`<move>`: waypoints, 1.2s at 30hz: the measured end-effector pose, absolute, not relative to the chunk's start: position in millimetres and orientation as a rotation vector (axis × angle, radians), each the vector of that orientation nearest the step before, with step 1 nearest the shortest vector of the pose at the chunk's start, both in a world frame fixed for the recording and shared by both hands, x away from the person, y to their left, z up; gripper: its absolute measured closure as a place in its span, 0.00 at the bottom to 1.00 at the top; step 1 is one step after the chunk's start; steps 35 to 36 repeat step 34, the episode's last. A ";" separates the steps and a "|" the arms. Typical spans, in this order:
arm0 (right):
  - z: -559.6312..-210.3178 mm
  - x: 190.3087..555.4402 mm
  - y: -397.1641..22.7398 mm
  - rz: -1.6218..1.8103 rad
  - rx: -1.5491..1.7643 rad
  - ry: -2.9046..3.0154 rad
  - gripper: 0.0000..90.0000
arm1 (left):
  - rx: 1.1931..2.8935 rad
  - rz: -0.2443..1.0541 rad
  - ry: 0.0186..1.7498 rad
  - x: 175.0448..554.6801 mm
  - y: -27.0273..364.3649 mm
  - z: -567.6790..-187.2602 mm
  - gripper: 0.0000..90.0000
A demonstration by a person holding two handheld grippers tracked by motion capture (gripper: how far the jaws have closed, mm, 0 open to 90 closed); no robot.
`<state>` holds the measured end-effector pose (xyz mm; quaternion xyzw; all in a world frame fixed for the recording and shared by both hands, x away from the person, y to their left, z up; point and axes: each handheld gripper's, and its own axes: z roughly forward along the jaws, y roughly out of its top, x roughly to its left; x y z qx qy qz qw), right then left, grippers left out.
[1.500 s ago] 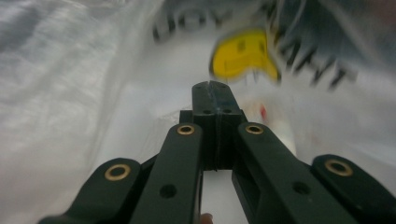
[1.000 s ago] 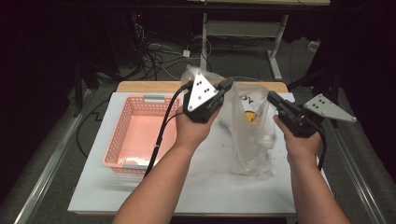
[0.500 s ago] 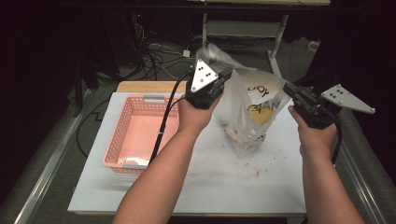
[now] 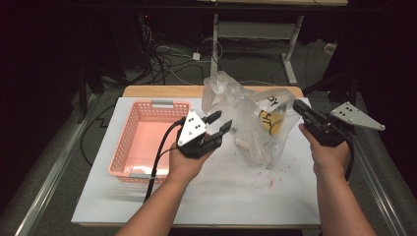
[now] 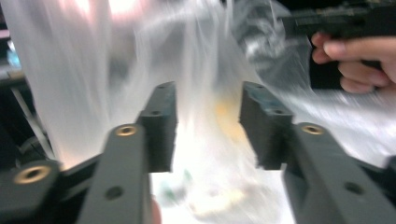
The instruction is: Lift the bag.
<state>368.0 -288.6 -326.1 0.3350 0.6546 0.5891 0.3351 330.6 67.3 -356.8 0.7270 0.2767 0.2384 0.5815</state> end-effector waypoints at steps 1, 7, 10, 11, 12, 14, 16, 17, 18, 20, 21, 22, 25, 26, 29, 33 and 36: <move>-325.6 366.7 -288.9 1.544 0.868 1.711 0.92 | 1.705 0.550 0.659 328.1 68.9 -361.6 0.52; -320.5 350.0 -291.0 1.584 0.814 1.709 0.73 | 1.772 0.465 0.745 321.5 81.3 -390.8 0.33; -319.0 339.0 -294.4 1.589 0.795 1.709 0.64 | 1.812 0.418 0.781 322.8 81.4 -399.0 0.27; -319.6 335.8 -296.0 1.590 0.796 1.707 0.61 | 1.828 0.412 0.786 323.0 81.2 -400.7 0.24; -320.4 333.7 -297.9 1.590 0.795 1.716 0.57 | 1.846 0.402 0.796 323.1 79.4 -403.5 0.22; -324.7 329.4 -305.0 1.596 0.814 1.731 0.50 | 1.870 0.390 0.796 322.1 77.4 -406.3 0.15; -333.3 324.2 -315.5 1.577 0.842 1.736 0.45 | 1.879 0.385 0.788 319.6 75.7 -409.3 0.15; -336.5 322.4 -318.2 1.573 0.859 1.736 0.42 | 1.882 0.381 0.790 318.6 74.6 -410.6 0.12; -340.9 320.5 -322.1 1.558 0.875 1.739 0.39 | 1.888 0.376 0.793 317.9 73.8 -411.8 0.09; -350.7 317.8 -328.2 1.532 0.901 1.752 0.33 | 1.896 0.366 0.792 316.9 71.8 -415.0 0.07; -357.8 317.3 -329.9 1.509 0.914 1.773 0.30 | 1.901 0.365 0.798 316.8 70.9 -416.2 0.04; -364.2 317.6 -330.1 1.492 0.924 1.796 0.26 | 1.899 0.358 0.802 316.6 70.5 -417.4 0.02; -385.1 319.1 -326.8 1.447 0.962 1.861 0.15 | 1.886 0.356 0.804 313.2 69.5 -419.8 0.00; -391.5 320.0 -325.7 1.442 0.961 1.876 0.11 | 1.885 0.361 0.799 311.9 69.3 -420.4 0.00; -406.9 322.6 -321.7 1.410 1.002 1.915 0.00 | 1.894 0.351 0.797 309.8 68.2 -422.6 0.00; -415.3 324.1 -321.4 1.399 1.024 1.926 0.00 | 1.895 0.351 0.803 307.8 67.8 -427.2 0.00; -415.8 324.1 -321.4 1.399 1.023 1.921 0.00 | 1.897 0.354 0.804 307.7 67.8 -428.0 0.00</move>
